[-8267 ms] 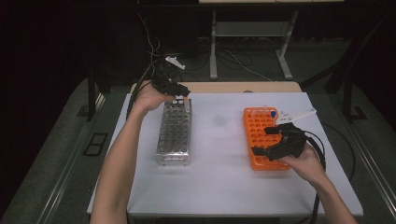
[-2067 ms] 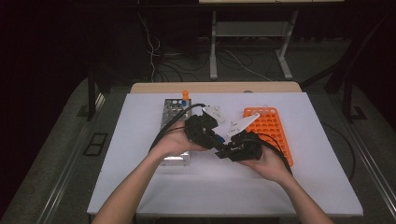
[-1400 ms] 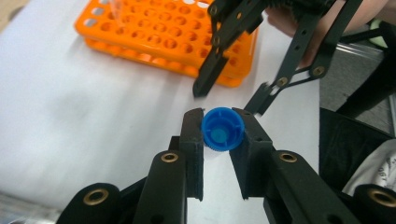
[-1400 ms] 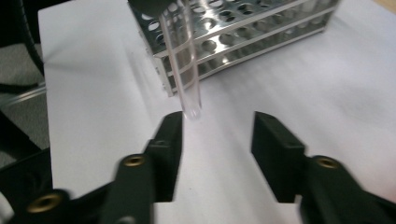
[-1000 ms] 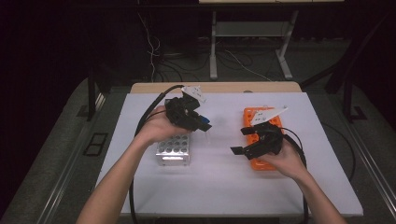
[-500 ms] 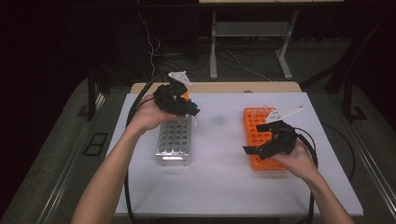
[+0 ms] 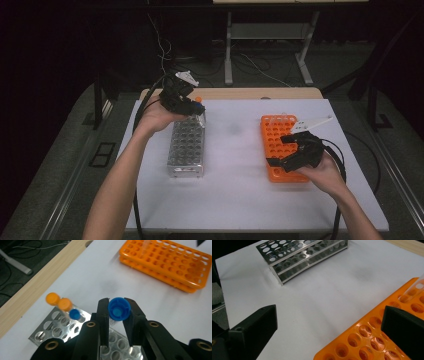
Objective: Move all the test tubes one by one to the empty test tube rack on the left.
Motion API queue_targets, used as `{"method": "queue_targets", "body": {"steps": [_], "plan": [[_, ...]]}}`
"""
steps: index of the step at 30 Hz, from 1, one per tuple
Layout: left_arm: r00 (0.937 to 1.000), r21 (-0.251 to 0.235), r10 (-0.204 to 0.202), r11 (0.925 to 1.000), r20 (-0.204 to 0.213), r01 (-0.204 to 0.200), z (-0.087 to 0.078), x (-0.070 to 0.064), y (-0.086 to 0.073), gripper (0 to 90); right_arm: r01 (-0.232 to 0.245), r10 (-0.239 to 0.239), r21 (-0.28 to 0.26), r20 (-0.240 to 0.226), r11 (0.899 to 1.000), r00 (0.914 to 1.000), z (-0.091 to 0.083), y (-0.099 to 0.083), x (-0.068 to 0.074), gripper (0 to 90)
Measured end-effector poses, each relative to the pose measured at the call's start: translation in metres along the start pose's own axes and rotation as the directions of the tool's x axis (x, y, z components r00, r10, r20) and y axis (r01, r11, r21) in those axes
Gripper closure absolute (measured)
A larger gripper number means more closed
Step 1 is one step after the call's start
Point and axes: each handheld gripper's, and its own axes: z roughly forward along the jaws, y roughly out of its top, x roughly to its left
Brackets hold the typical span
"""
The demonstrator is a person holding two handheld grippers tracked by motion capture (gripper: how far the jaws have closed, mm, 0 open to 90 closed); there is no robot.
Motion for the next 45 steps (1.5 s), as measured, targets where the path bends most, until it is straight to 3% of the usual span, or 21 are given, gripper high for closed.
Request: {"method": "queue_targets", "body": {"steps": [8, 22, 39, 45], "plan": [[0.9993, 0.013, -0.013, 0.9998, -0.036, 0.014, 0.01, 0.01, -0.002, 74.2, -0.005, 0.005, -0.005, 0.002, 1.0, 1.0, -0.001, -0.004, -0.001, 0.1], [0.998, 0.057, -0.023, 0.998, -0.058, 0.027, 0.035, 0.022, -0.01, 74.2, -0.021, 0.021, -0.014, 0.001, 1.0, 0.9998, -0.003, -0.013, -0.004, 0.1], [0.9982, 0.092, -0.054, 0.9941, -0.025, 0.056, 0.058, 0.026, -0.027, 73.9, -0.027, 0.027, -0.016, 0.002, 1.0, 0.9996, -0.003, -0.017, -0.007, 0.1], [0.9948, 0.091, -0.101, 0.9908, 0.011, 0.1, 0.058, 0.029, -0.03, 68.9, -0.03, 0.03, -0.017, 0.002, 0.999, 0.9995, -0.002, -0.018, -0.008, 0.1]]}}
